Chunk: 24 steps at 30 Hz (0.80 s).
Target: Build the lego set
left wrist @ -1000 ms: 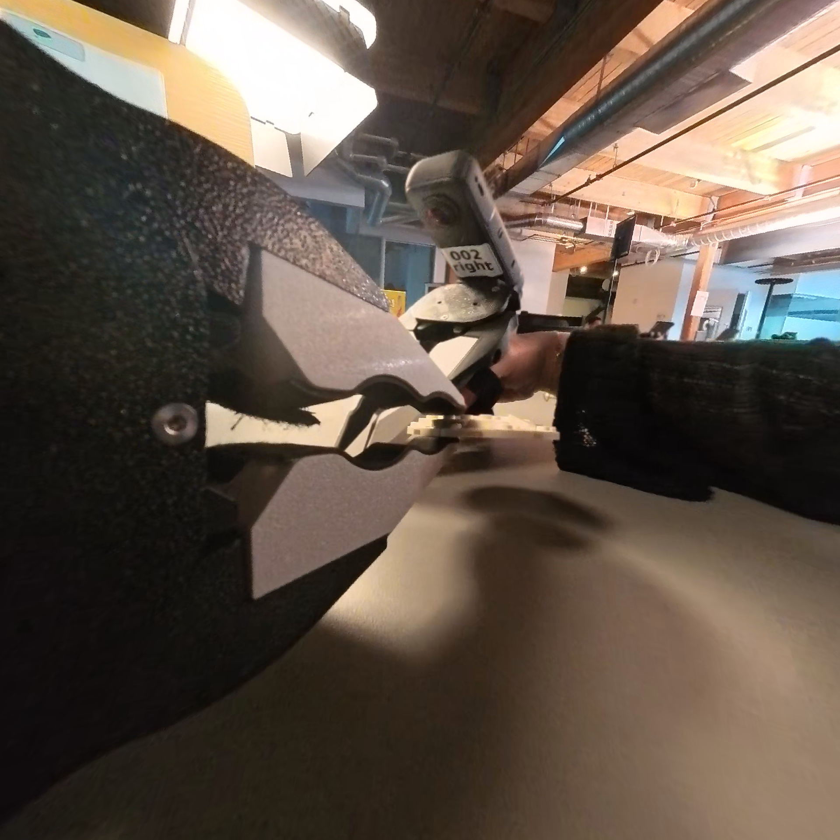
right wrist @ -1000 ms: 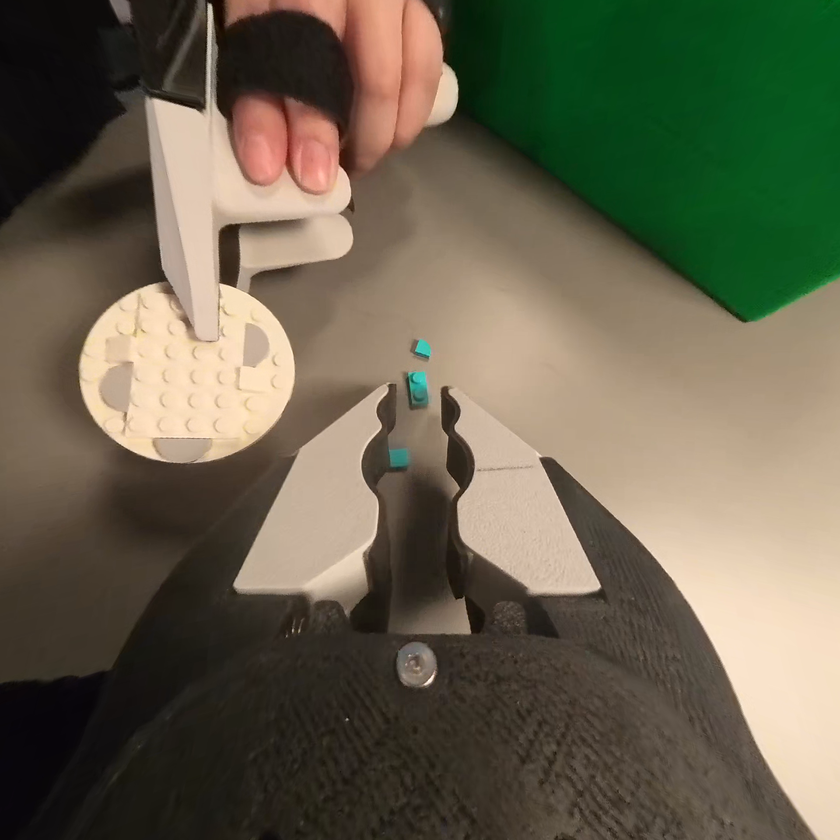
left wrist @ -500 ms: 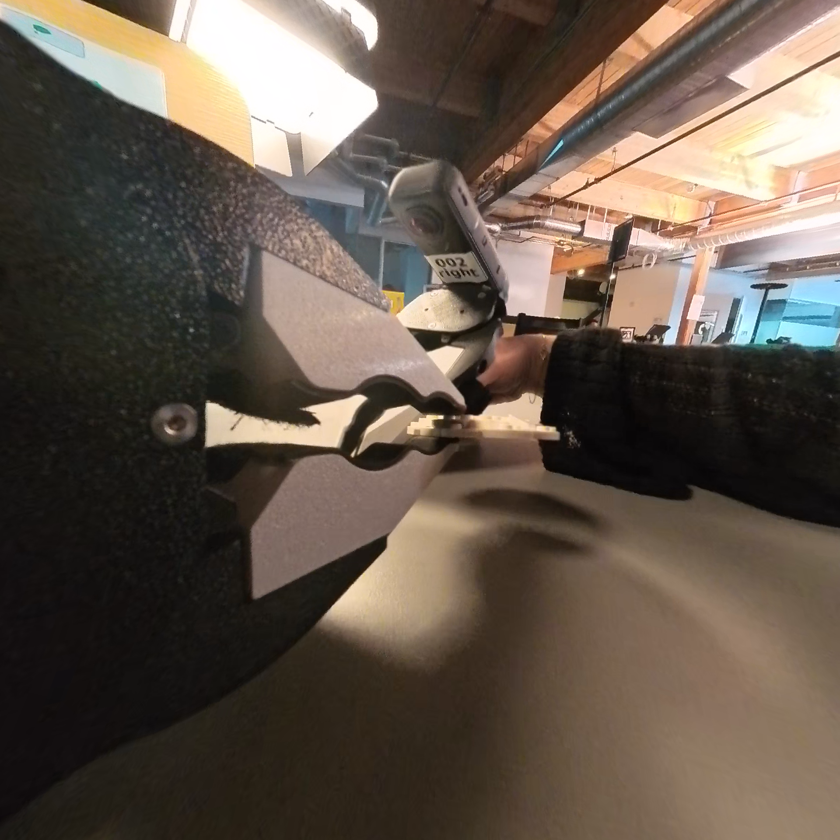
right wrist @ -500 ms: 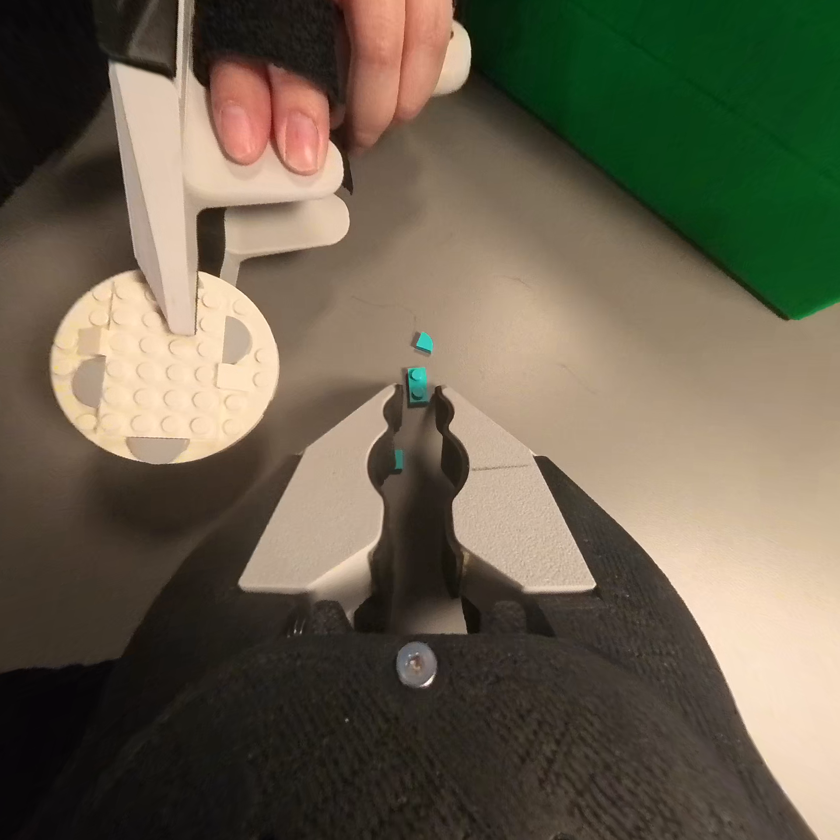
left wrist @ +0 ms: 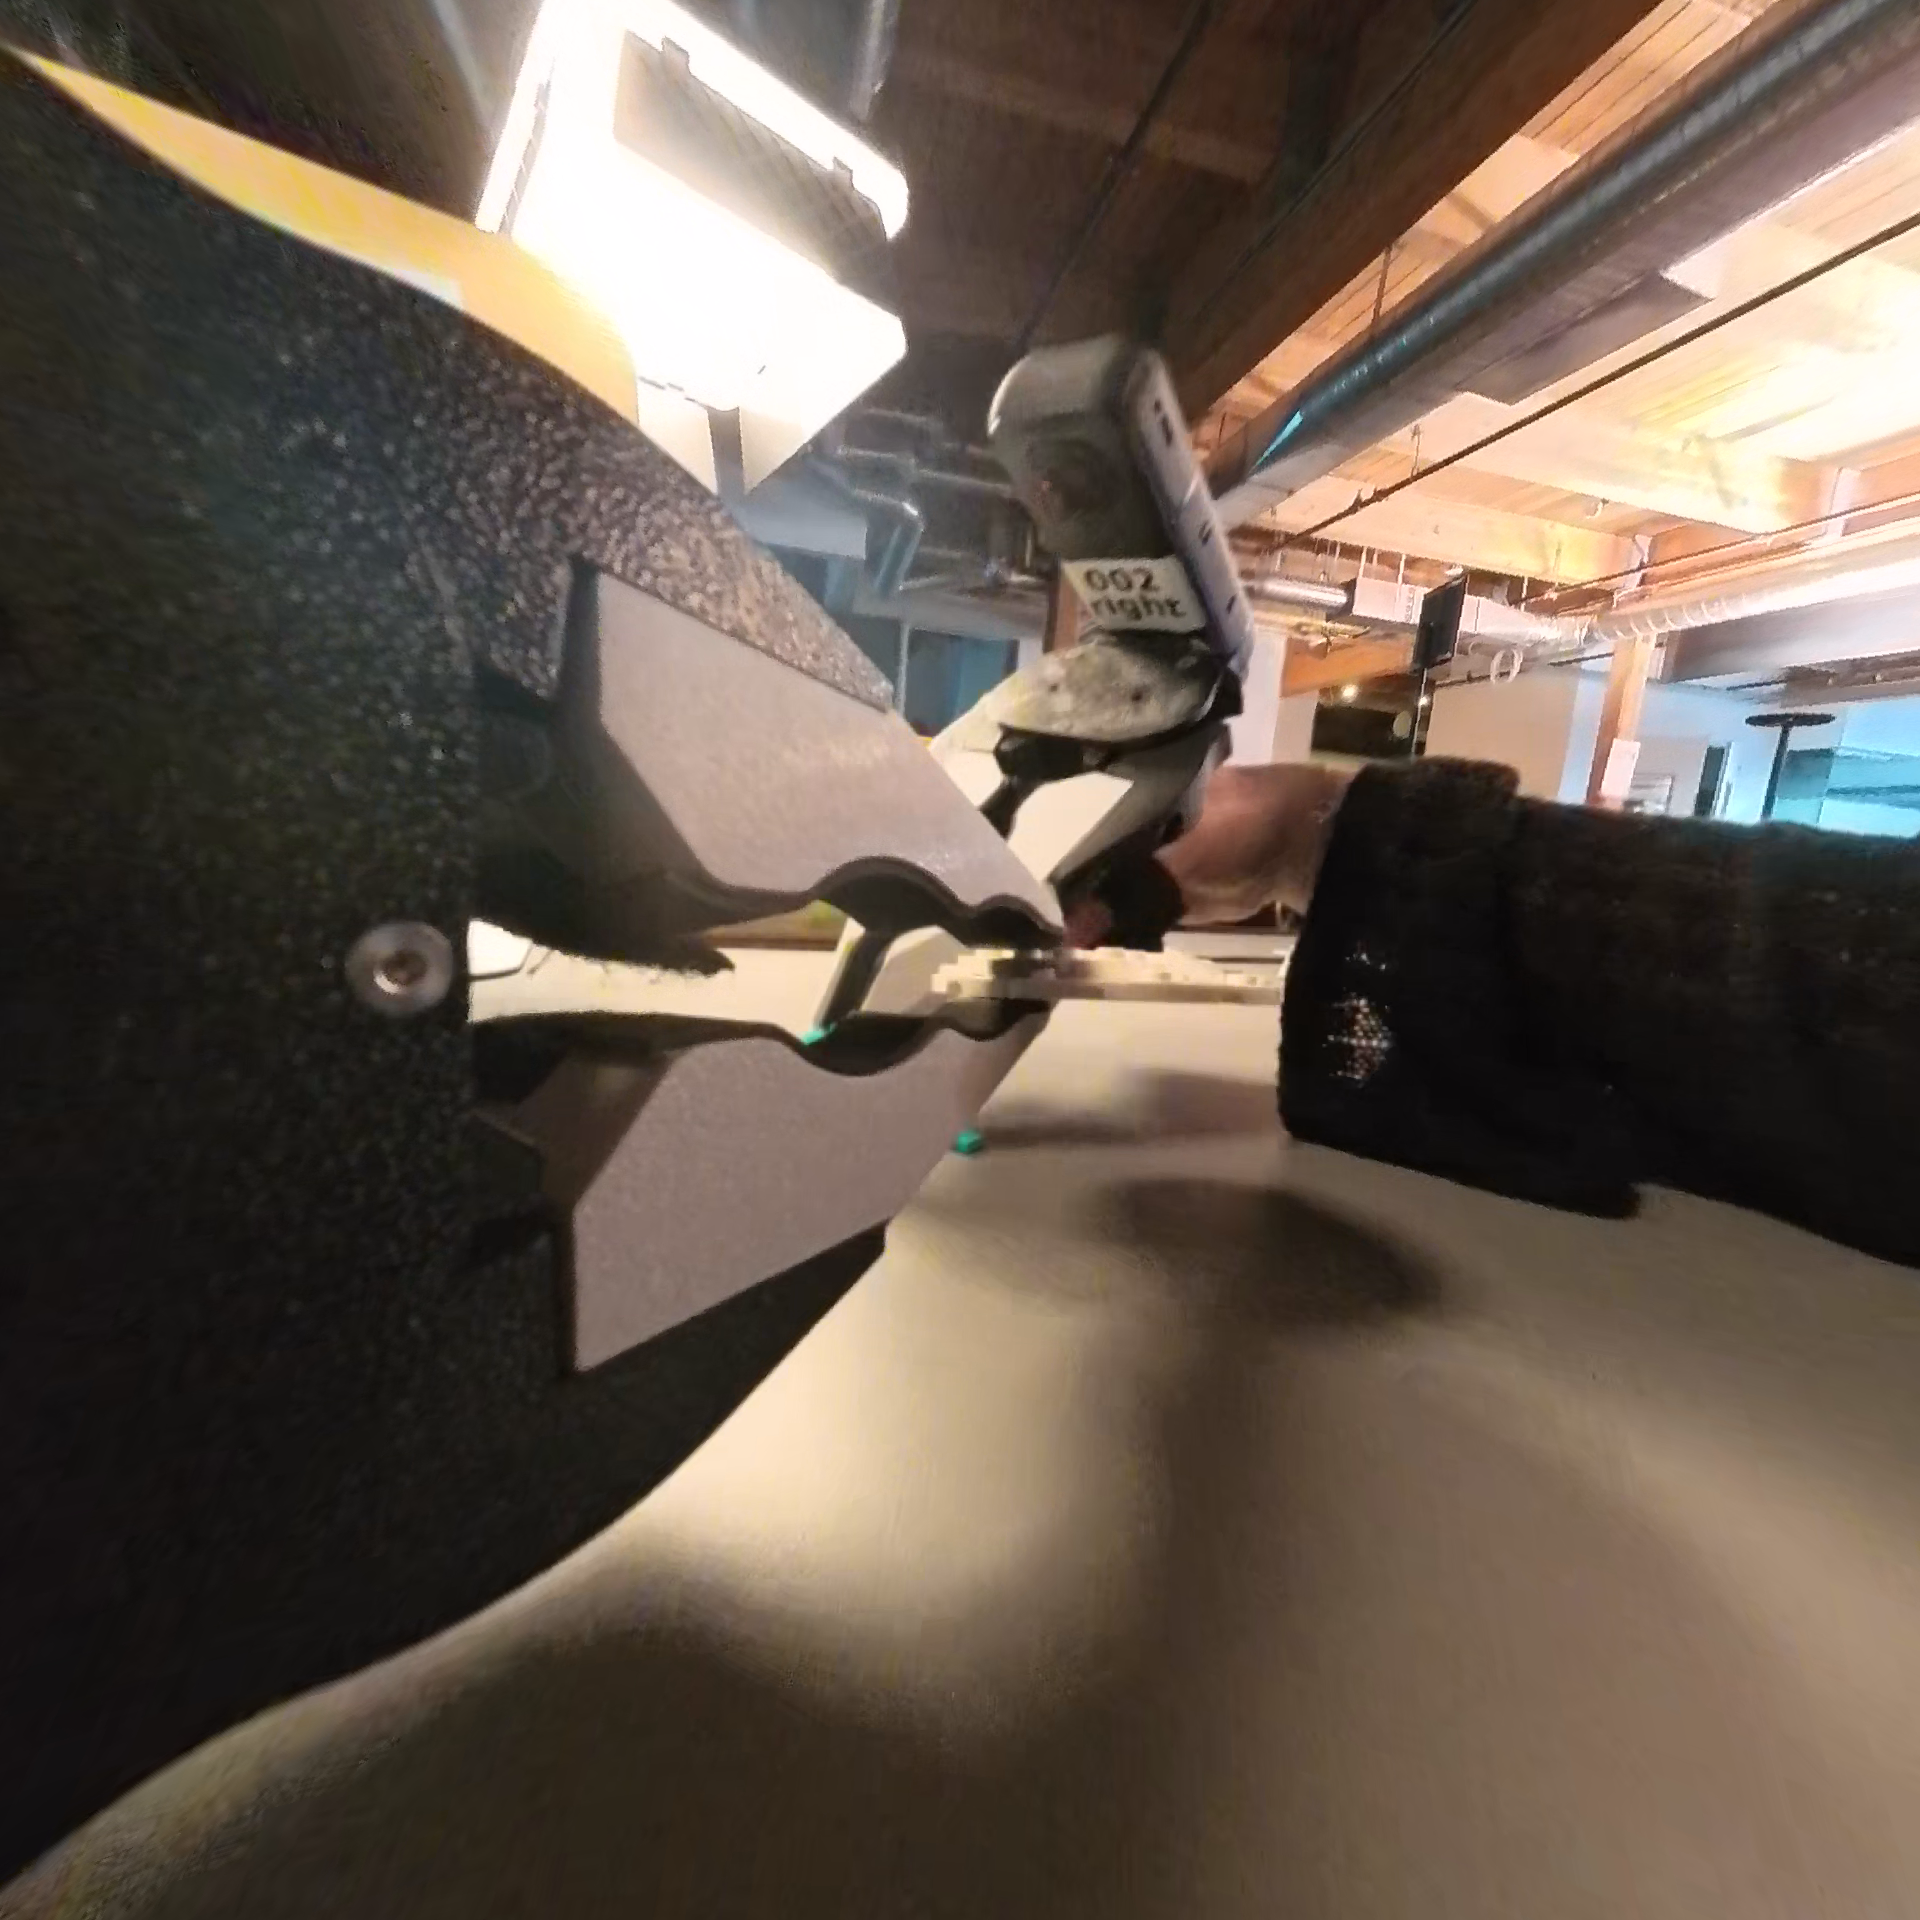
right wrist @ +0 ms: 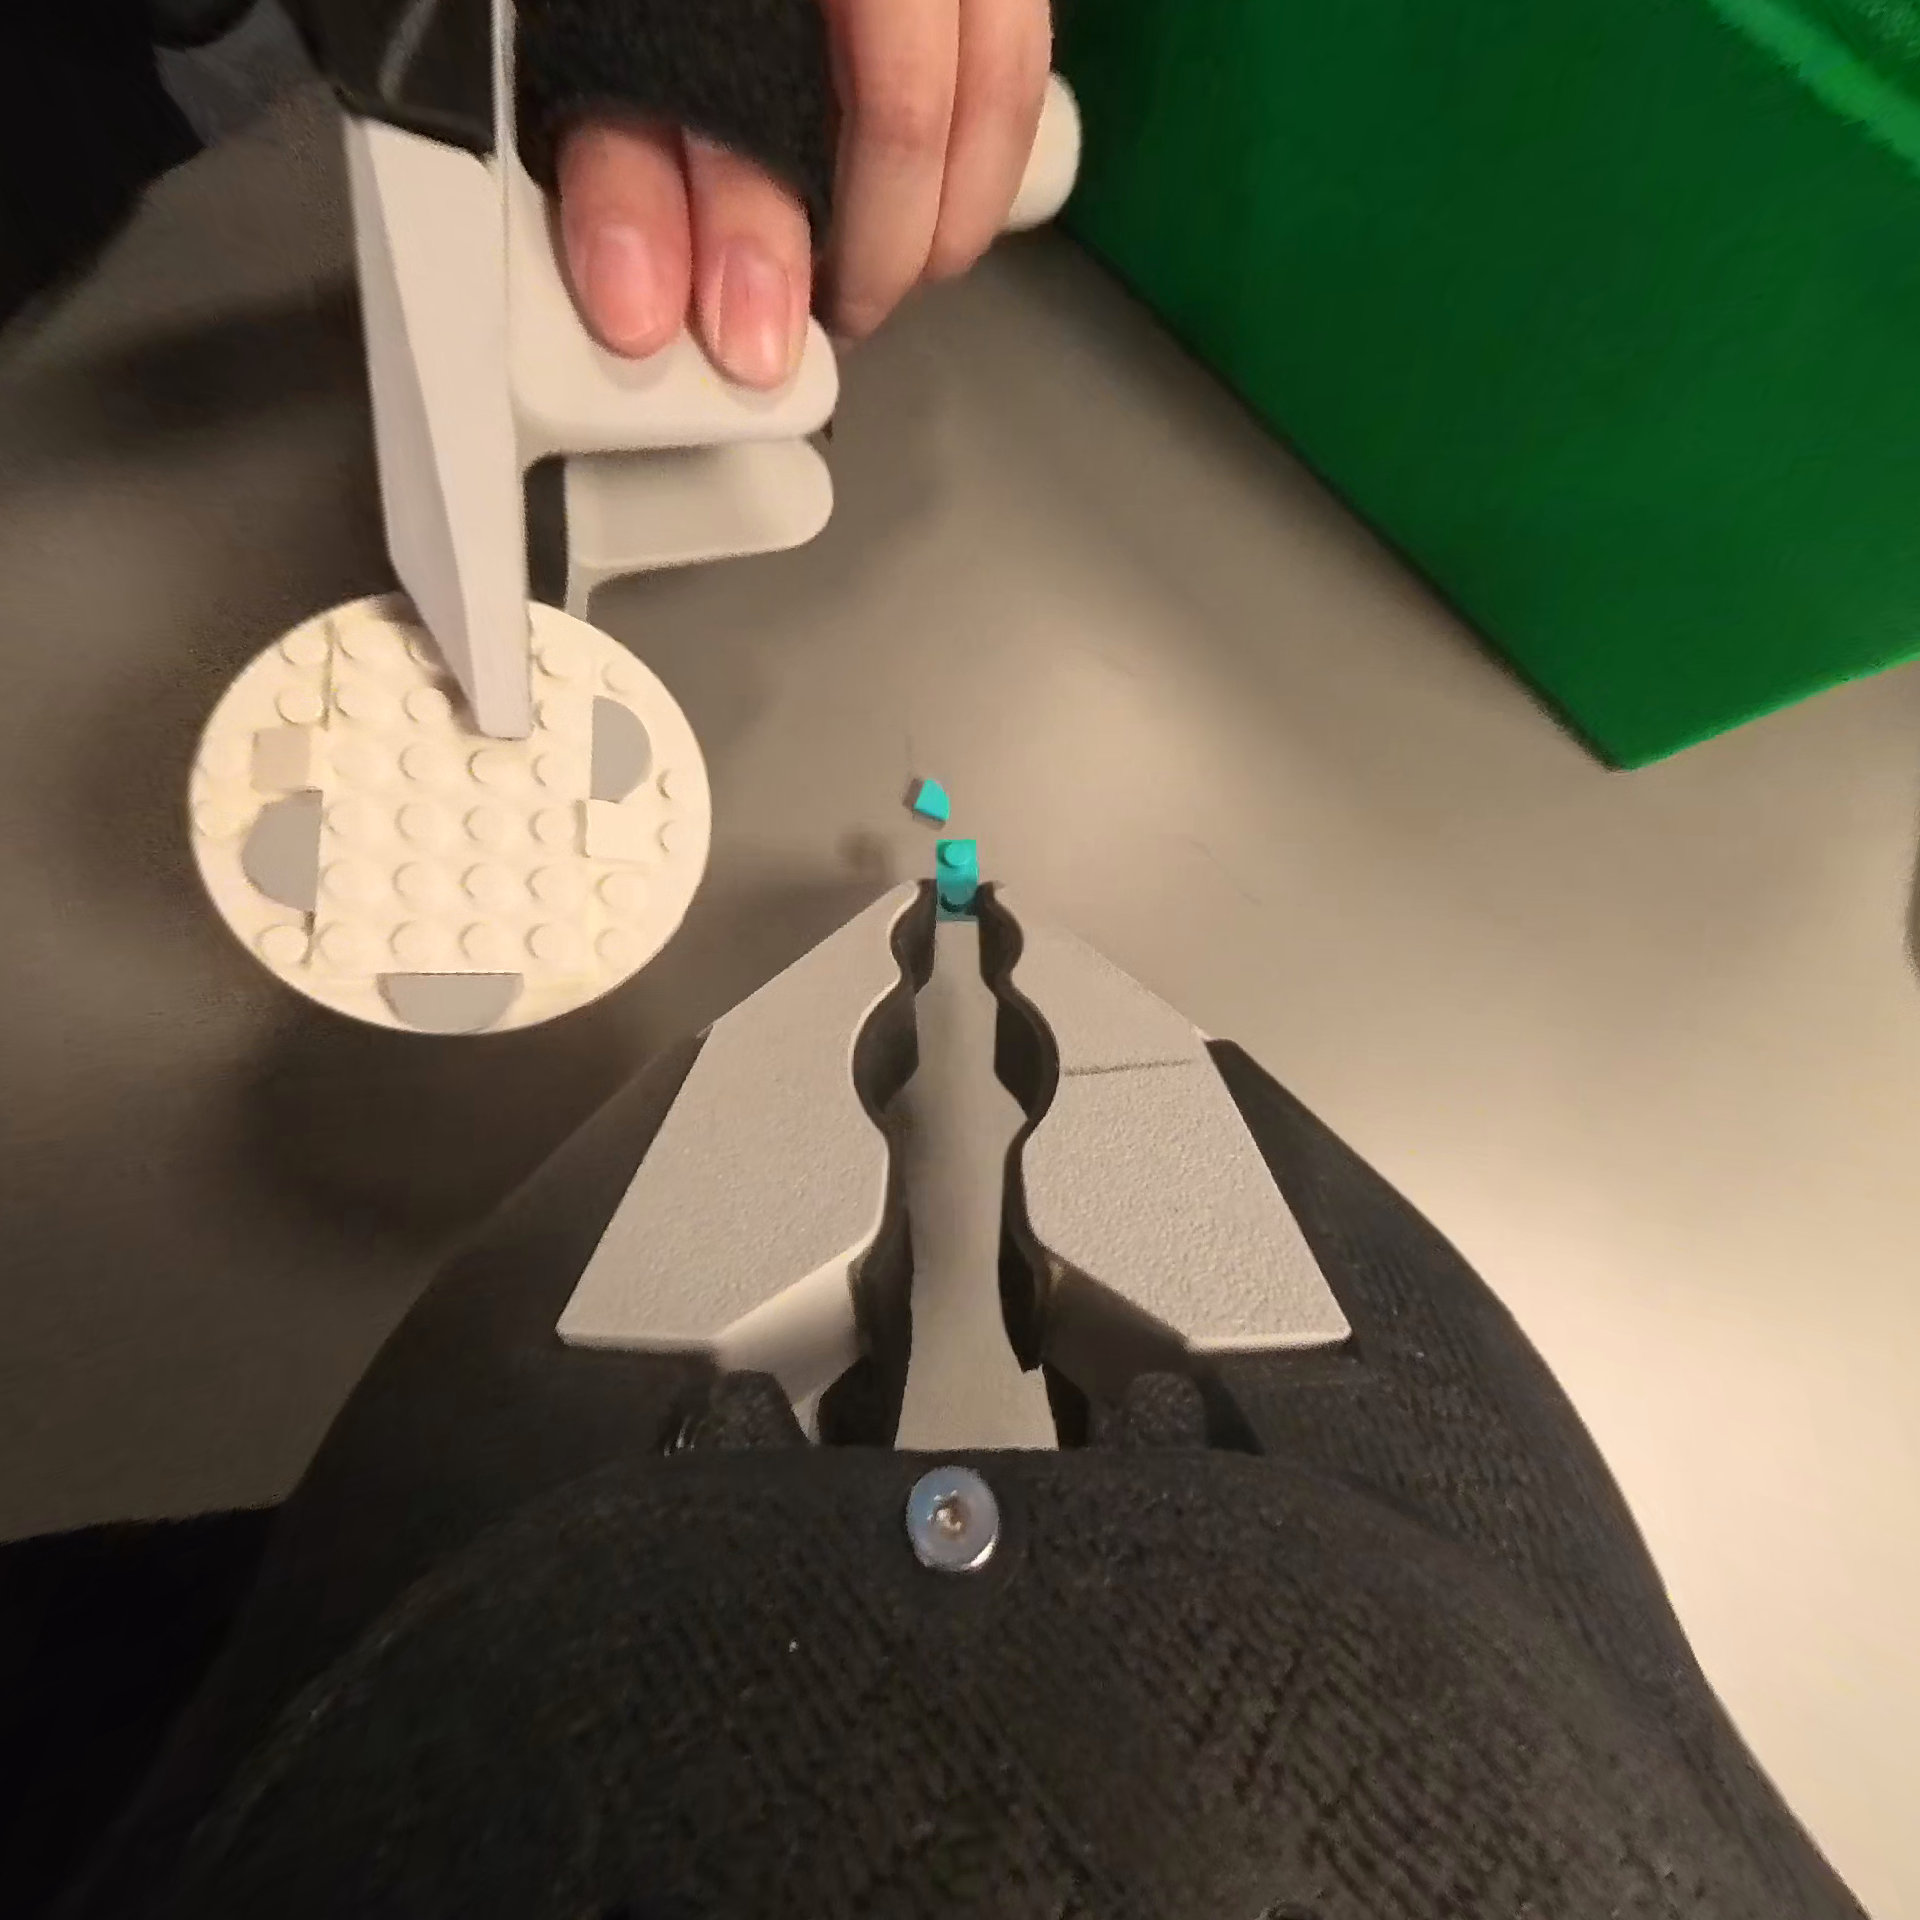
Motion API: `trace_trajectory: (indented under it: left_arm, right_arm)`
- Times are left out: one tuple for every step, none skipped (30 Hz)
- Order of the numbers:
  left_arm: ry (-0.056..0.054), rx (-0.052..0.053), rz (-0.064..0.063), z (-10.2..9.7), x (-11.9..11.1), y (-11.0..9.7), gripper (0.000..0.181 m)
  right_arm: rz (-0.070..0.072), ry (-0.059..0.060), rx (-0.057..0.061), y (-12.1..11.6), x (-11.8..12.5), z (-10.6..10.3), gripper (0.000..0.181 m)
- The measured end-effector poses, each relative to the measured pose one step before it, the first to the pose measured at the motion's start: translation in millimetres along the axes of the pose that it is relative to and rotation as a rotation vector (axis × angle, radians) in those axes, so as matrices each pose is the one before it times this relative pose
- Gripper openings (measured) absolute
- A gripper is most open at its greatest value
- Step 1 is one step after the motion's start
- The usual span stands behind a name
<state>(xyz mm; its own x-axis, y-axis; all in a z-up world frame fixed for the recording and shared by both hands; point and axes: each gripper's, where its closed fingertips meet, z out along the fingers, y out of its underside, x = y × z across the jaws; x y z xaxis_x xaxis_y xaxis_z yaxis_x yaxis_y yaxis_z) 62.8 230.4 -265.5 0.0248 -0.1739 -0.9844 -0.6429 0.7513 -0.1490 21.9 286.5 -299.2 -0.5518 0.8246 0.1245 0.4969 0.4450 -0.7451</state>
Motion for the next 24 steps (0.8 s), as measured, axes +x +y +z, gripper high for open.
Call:
trace_trajectory:
  left_arm:
    - [-0.009,0.0015,-0.0021,-0.84,-2.38,0.03,0.006]
    - [-0.0095,-0.0015,-0.0011,-0.83,-2.37,0.69,0.006]
    - [-0.0085,-0.0046,0.0014,-0.53,-2.01,1.45,0.006]
    - [-0.0078,-0.007,0.0041,-0.44,-1.63,1.94,0.006]
    - [-0.0069,-0.008,0.004,-0.22,-1.24,2.29,0.006]
    - [-0.0064,-0.0056,0.0025,-0.33,-1.32,1.75,0.006]
    - [-0.0058,-0.0027,-0.0004,-0.25,-1.17,1.03,0.006]
    - [-0.0083,0.0003,-0.0024,-0.32,-1.73,0.26,0.006]
    - [-0.01,0.003,-0.0005,-0.45,-1.91,-0.61,0.006]
    - [-0.0106,0.0054,0.0022,-0.69,-2.07,-1.09,0.006]
    - [-0.0103,0.0065,0.0036,-0.67,-1.91,-1.43,0.006]
    - [-0.0101,0.0043,0.0042,-0.67,-1.73,-1.1,0.006]
    - [-0.0118,0.0026,0.0055,-0.57,-2.08,-0.92,0.006]
    - [-0.012,0.0018,0.0068,-0.57,-2.02,-0.71,0.006]
    - [-0.0097,0.001,0.0064,-0.48,-1.78,-0.46,0.006]
    - [-0.0056,0.0005,0.0032,-0.37,-1.21,-0.27,0.006]
    - [-0.0029,0.0004,-0.0001,-0.17,-0.82,-0.05,0.006]
    - [-0.0023,0.0003,-0.0015,-0.04,-0.64,0.12,0.006]
    - [-0.0036,0.0016,-0.0004,-0.09,-0.78,-0.21,0.006]
    - [-0.0007,0.0011,0.0002,0.01,-0.1,-0.23,0.005]
    - [-0.0008,0.0005,0.0012,0.04,-0.08,-0.2,0.005]
    - [-0.0017,0.0021,0.002,0.02,-0.26,-0.58,0.006]
    - [-0.0042,0.0038,0.001,-0.13,-0.76,-0.86,0.006]
    - [-0.0099,0.005,0.0004,-0.43,-1.91,-1.25,0.006]
  right_arm:
    - [-0.0092,0.0241,0.005,-6.19,2.12,-7.42,0.006]
    - [-0.01,0.0242,0.0054,-6.04,2.02,-7.49,0.006]
    - [-0.0086,0.0242,0.0035,-5.45,1.65,-7.13,0.006]
    - [-0.0059,0.0258,-0.0038,-4.14,1.91,-6.5,0.006]
    - [-0.0048,0.0281,-0.0138,-2.5,1.98,-5.78,0.006]
    - [-0.0075,0.0292,-0.0168,-2.05,2.05,-5.17,0.006]
    - [-0.0112,0.0258,-0.0093,-3.05,1.45,-4.98,0.006]
    - [-0.011,0.0157,-0.0002,-4.2,0.11,-4.57,0.006]
    - [-0.0079,0.0056,0.0064,-5.07,-1.13,-4.24,0.005]
    - [-0.004,0.0015,0.0072,-4.83,-1.61,-3.84,0.005]
    - [-0.0027,-0.0013,0.0026,-3.87,-1.78,-3.43,0.005]
    - [-0.0036,-0.0023,-0.001,-2.91,-2.15,-3.08,0.005]
    - [-0.0027,-0.0037,-0.0034,-2.21,-2.44,-2.87,0.005]
    - [-0.0005,-0.0067,-0.0045,-1.82,-2.71,-2.59,0.006]
    - [0.0017,-0.01,-0.0048,-1.33,-3.22,-2.42,0.006]
    - [0.0028,-0.0106,-0.0048,-1.14,-3.14,-2.33,0.006]
    - [0.003,-0.0102,-0.0035,-1.13,-2.98,-2.2,0.006]
    - [0.0042,-0.0108,-0.0017,-1.16,-2.85,-2.15,0.006]
    - [0.0038,-0.0103,0.0019,-1.49,-2.51,-1.81,0.006]
    - [0.0053,-0.0144,0.0058,-1.8,-3.1,-1.44,0.006]
    - [0.0096,-0.0195,0.0056,-1.77,-3.52,-0.92,0.005]
    - [0.0114,-0.0211,-0.0006,-0.98,-3.8,-0.33,0.005]
    - [0.0088,-0.0162,-0.0079,0.18,-3.19,0.15,0.006]
    - [0.0036,-0.0091,-0.0112,0.85,-2.2,0.65,0.006]
